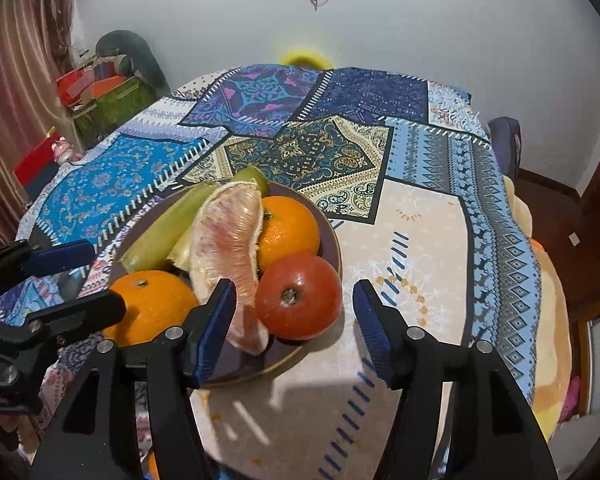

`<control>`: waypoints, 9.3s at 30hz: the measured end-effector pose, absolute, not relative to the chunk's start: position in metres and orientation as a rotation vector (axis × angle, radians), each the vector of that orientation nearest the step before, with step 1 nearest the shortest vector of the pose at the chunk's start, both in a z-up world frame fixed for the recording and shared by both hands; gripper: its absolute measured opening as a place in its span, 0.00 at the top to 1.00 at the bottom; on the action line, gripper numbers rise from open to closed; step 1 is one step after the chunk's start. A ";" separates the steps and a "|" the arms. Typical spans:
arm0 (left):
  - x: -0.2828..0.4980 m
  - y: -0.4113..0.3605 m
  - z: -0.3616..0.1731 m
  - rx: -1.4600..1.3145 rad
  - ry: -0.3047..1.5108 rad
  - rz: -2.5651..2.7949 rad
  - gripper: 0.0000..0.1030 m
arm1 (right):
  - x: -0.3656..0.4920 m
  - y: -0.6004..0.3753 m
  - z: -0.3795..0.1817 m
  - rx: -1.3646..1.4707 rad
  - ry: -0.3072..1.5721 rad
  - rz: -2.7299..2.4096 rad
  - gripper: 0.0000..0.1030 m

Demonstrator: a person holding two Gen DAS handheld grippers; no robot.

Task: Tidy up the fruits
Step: 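Lower the large orange onto the plate with the left tool while the right tool sets the tomato there, then grasp a small mandarin with the right tool while the left tool grasps another mandarin, then carry the mandarin onto the plate with the right tool while the left tool places its mandarin there, then grasp a dark red date with the right tool, then carry the date onto the plate with the right tool and release it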

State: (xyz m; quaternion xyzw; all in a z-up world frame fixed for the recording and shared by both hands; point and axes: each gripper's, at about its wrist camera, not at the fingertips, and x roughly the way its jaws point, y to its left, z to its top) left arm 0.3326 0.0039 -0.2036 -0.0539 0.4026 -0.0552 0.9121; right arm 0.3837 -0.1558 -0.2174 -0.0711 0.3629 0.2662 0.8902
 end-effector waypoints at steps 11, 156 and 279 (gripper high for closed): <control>0.285 0.010 -0.159 -0.079 0.755 -0.085 0.34 | 0.322 -0.169 -0.179 -0.135 0.670 0.552 0.36; 0.371 0.062 -0.230 -0.118 0.877 -0.130 0.62 | 0.370 -0.083 -0.210 -0.153 0.758 0.662 0.54; 0.321 0.047 -0.214 -0.066 0.861 -0.127 0.75 | 0.343 -0.144 -0.214 -0.060 0.787 0.566 0.76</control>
